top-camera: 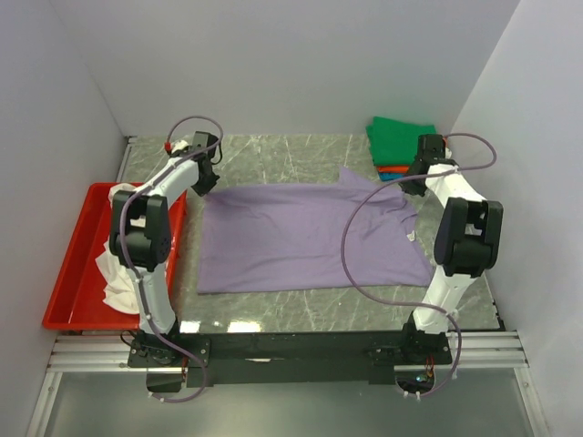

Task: Fold and stack the t-shirts
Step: Fold the tshirt

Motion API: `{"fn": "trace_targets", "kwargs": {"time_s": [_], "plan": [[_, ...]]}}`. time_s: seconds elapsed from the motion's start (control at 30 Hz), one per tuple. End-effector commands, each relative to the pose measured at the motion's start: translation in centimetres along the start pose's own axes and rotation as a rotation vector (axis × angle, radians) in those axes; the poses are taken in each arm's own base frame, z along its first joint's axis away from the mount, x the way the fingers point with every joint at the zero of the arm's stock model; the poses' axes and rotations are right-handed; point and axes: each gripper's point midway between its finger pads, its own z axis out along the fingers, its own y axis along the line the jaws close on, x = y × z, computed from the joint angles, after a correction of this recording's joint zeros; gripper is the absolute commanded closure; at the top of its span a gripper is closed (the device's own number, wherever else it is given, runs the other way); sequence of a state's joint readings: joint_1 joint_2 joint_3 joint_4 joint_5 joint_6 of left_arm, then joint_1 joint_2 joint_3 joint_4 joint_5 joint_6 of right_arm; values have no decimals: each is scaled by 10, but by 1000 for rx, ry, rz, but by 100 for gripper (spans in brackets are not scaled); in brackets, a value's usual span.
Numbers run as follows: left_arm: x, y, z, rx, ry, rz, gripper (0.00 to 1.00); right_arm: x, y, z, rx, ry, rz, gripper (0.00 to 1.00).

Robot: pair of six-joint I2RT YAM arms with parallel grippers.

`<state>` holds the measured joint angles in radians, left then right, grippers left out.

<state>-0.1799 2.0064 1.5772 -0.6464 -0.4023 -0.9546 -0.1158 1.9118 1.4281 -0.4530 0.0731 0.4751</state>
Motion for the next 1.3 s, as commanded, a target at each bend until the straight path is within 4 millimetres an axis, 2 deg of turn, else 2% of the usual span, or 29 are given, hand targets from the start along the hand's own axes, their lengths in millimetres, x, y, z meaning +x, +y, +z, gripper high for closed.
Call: {"fn": "trace_targets", "kwargs": {"time_s": [0.0, 0.07, 0.2, 0.33, 0.47, 0.63, 0.77, 0.93, 1.1, 1.27], "plan": [[-14, 0, -27, 68, -36, -36, 99, -37, -5, -45, 18, -151, 60, 100], [-17, -1, -36, 103, -44, -61, 99, -32, -15, -50, 45, -158, 75, 100], [-6, 11, -42, 106, -31, -72, 99, -21, -30, -66, 57, -169, 108, 100], [1, 22, -46, 113, -25, -91, 99, -4, -40, -73, 48, -168, 147, 100], [11, 34, -54, 124, -17, -103, 99, 18, -51, -74, 33, -151, 178, 100], [17, 44, -66, 150, -17, -135, 99, 35, -61, -75, 16, -139, 212, 100], [25, 53, -71, 161, -9, -153, 99, 44, -72, -80, -2, -135, 244, 100], [26, 56, -81, 181, -13, -161, 99, 45, -76, -85, -21, -133, 260, 100], [36, 67, -81, 177, -5, -160, 99, 52, -82, -87, -39, -129, 282, 100], [53, 79, -76, 173, 20, -160, 99, 76, -85, -77, -77, -79, 305, 100]]}}
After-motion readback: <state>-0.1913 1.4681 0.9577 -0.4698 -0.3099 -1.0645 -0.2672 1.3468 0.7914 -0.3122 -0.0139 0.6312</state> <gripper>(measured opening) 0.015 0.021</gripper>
